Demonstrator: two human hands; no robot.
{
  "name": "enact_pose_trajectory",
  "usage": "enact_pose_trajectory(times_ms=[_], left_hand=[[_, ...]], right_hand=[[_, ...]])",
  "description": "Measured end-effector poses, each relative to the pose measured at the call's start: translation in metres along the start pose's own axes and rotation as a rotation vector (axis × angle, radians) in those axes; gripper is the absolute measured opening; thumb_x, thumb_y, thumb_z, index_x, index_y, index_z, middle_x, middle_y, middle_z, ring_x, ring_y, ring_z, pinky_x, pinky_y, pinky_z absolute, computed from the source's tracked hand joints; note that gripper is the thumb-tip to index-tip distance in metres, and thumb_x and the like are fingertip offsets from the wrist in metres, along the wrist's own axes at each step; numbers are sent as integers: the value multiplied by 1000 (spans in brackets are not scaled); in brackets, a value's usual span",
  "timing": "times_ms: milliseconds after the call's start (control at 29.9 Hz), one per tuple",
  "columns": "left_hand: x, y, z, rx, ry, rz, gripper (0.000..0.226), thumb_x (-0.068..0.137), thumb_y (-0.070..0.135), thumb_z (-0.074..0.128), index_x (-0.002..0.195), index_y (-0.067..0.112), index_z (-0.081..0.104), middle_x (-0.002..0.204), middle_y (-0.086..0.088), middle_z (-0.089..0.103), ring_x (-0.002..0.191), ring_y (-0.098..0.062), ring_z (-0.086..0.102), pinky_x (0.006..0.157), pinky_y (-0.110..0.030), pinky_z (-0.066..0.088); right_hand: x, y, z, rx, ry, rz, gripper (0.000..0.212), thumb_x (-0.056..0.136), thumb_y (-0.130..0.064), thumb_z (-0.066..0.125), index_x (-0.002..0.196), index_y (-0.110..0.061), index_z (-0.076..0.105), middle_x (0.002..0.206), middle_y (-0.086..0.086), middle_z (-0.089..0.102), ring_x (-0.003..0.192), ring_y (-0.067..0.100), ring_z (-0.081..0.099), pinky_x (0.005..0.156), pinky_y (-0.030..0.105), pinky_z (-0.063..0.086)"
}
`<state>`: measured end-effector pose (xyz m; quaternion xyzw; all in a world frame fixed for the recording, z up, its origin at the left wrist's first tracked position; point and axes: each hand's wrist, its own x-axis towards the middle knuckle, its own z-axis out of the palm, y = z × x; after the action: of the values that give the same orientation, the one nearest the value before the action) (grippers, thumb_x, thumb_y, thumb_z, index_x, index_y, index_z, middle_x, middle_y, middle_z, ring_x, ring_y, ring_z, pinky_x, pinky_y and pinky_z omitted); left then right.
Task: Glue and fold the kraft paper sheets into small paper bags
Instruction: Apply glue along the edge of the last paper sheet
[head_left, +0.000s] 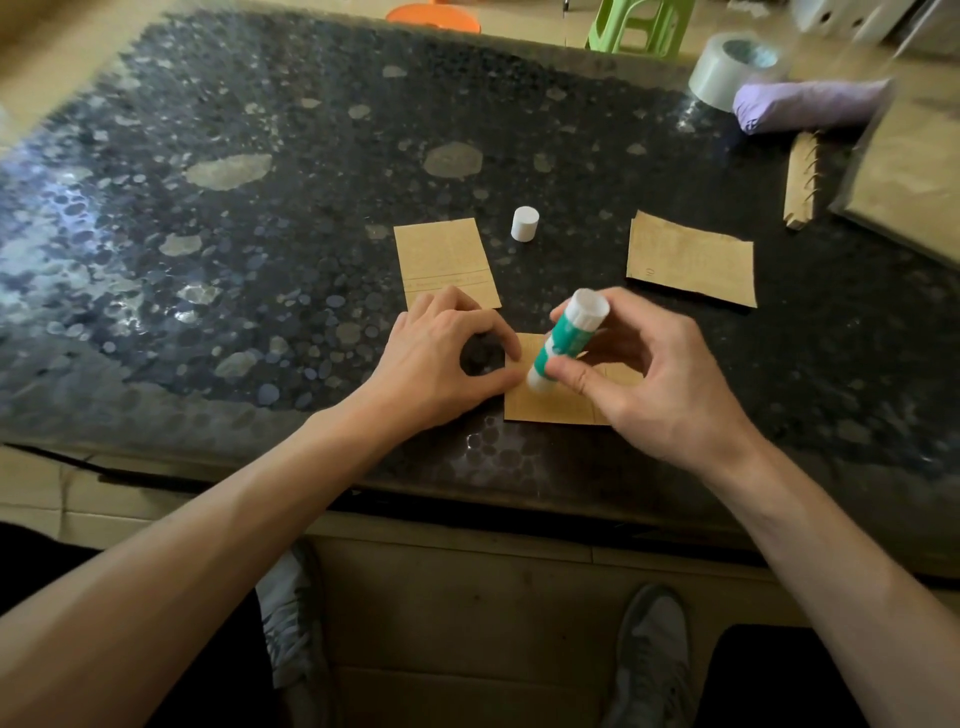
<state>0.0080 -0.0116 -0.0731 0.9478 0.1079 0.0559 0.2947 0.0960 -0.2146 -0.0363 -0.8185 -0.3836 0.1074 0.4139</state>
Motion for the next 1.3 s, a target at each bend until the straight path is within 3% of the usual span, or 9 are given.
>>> enact_pose_trajectory(times_ms=[100,234,501,702,802,902,1069,1169,1303], left_hand=[[0,0,0,2,-2,1,31,78,63,65,103,45,69,113,10,50,115,-14,44,96,-35,35],[0,0,-1,3,12,3,30,79,61,68,103,44,69,113,10,50,116,-14,44,97,-35,35],[1,1,-1,8,13,-6,28,82,55,74,106,41,69,116,8,50,119,-17,44,98,-35,34],[1,1,-2,-9,1,-4,26,79,59,71,101,44,68,114,9,51,117,-15,44,100,-36,36],[0,1,-1,-26,10,-10,27,78,59,71,100,44,70,114,9,51,117,-14,44,99,-34,34],[0,1,-1,-32,15,-8,23,79,55,75,99,44,69,114,10,51,117,-13,44,99,-32,31],[0,1,-1,-34,6,-10,23,80,54,75,99,44,68,116,10,51,118,-14,44,101,-33,32],[0,2,-2,-34,6,-11,24,80,54,74,100,43,68,116,9,52,119,-15,44,103,-36,35],[0,2,-2,-38,0,-11,24,79,55,73,99,44,66,116,9,51,120,-15,44,103,-38,36]], right_hand=[[-4,-3,2,4,-64,-26,33,88,-30,81,117,-27,67,108,-19,69,105,2,68,91,30,59],[-7,-4,6,-23,-124,-56,32,87,-29,82,116,-28,67,109,-20,70,108,-2,66,94,22,55],[-9,-4,15,-128,-15,-84,42,79,-50,83,108,-24,67,100,-23,68,100,-8,64,85,5,47],[-9,-2,12,-92,-19,-55,39,80,-46,84,109,-26,68,102,-23,68,101,-6,64,84,9,49],[-9,1,3,73,122,-3,31,85,-32,85,109,-19,69,103,-14,72,99,4,69,83,18,56],[-7,5,-17,147,296,15,28,89,-25,82,111,-14,68,103,-10,72,98,5,71,83,18,57],[-5,9,-18,-47,114,38,33,90,-29,80,120,-21,68,109,-17,70,103,0,68,90,24,57],[-6,9,-7,-178,34,35,33,90,-36,77,120,-27,66,109,-21,66,103,-3,63,85,15,50],[-3,10,-6,-252,55,57,37,86,-48,79,115,-33,59,99,-28,56,92,-15,57,71,1,43]])
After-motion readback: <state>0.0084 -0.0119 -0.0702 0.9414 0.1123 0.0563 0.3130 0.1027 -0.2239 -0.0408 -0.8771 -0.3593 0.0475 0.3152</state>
